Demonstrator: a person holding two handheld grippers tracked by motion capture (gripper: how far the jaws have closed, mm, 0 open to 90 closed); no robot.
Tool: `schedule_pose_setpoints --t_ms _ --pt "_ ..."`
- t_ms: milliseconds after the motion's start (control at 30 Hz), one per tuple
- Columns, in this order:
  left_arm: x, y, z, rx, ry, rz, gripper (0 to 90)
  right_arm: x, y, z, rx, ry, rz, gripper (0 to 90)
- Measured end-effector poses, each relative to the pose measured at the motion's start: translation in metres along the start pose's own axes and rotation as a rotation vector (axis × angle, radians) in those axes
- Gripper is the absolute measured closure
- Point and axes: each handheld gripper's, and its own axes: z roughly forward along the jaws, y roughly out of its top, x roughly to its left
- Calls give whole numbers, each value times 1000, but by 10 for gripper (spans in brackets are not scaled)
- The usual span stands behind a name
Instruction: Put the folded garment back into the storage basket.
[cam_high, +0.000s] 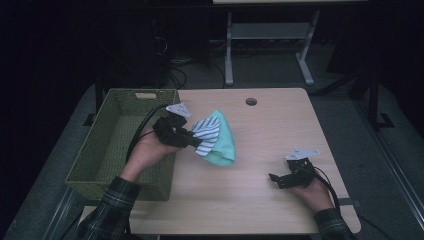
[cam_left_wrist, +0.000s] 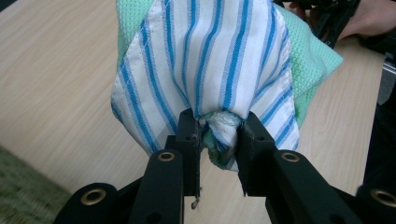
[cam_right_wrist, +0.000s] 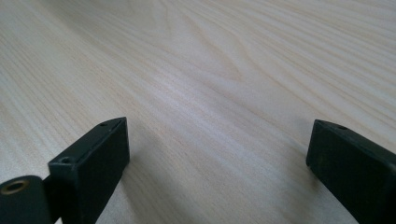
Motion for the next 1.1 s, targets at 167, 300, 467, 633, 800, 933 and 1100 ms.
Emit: schedule_pose_setpoints --t_ms 167,300,467,633,800,933,1100 --pt "6 -8 -12 -8 26 -21 726 0 0 0 0 0 0 57" --pt "11 -14 -21 -15 47 -45 726 0 0 0 0 0 0 57" --pt "17 -23 -33 -21 70 -66 726 0 0 0 -1 0 -1 57" --pt "22 -31 -42 -25 90 -84 725 0 0 0 -1 0 -2 58" --pt "28 -41 -53 -27 117 -113 725 0 0 0 -1 0 -1 58" --pt "34 -50 -61 -26 139 -133 725 0 0 0 -1 0 -1 58" --pt "40 -60 -71 -46 166 -173 725 0 0 0 -1 0 -2 58"
